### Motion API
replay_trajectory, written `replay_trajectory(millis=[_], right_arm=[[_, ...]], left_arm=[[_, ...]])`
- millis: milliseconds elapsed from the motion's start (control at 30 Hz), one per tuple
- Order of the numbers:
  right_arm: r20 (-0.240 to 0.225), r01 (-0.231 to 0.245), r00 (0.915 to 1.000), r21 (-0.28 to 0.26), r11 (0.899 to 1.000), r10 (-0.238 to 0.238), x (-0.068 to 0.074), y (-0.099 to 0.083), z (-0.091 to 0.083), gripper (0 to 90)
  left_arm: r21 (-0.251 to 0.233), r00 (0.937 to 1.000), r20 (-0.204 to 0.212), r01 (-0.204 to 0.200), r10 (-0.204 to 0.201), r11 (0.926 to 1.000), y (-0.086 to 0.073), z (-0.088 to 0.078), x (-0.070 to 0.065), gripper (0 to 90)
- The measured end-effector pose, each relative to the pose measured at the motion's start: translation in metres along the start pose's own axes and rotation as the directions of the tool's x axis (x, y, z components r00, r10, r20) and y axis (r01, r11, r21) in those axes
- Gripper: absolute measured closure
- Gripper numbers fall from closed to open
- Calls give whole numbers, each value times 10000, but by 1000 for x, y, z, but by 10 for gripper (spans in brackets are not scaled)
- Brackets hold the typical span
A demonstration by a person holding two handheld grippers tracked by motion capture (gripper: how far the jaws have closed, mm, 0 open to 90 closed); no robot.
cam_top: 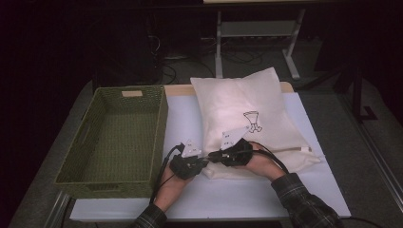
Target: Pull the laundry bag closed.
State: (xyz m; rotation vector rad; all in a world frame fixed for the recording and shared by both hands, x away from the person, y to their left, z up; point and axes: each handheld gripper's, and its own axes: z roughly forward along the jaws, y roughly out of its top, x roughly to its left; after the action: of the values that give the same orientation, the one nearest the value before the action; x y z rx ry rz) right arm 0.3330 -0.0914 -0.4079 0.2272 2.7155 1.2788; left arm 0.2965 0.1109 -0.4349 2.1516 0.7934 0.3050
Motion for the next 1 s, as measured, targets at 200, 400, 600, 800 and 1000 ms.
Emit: replay_trajectory(millis=[200,400,600,800,1000], right_arm=[[93,19,10000,-21,10000,-18,-2,-2,-7,818],[259,-74,9996,-81,9999,76,-6,-6,-16,818],[282,-199,9994,-22,9998,199,-8,-10,-21,818],[334,-262,9991,3,9997,262,-10,-14,-24,818],[350,-305,9989,24,9995,304,-12,-18,-27,818]], left_arm=[[-82,10000,-25,75,-75,9999,0,-1,1,838],[-116,9999,-38,138,-138,9998,-1,-3,4,838],[-85,9998,-71,168,-168,9998,-1,-3,3,837],[-64,9997,-62,223,-223,9997,-2,-2,4,837],[-37,9997,-33,259,-259,9997,-3,-2,4,835]])
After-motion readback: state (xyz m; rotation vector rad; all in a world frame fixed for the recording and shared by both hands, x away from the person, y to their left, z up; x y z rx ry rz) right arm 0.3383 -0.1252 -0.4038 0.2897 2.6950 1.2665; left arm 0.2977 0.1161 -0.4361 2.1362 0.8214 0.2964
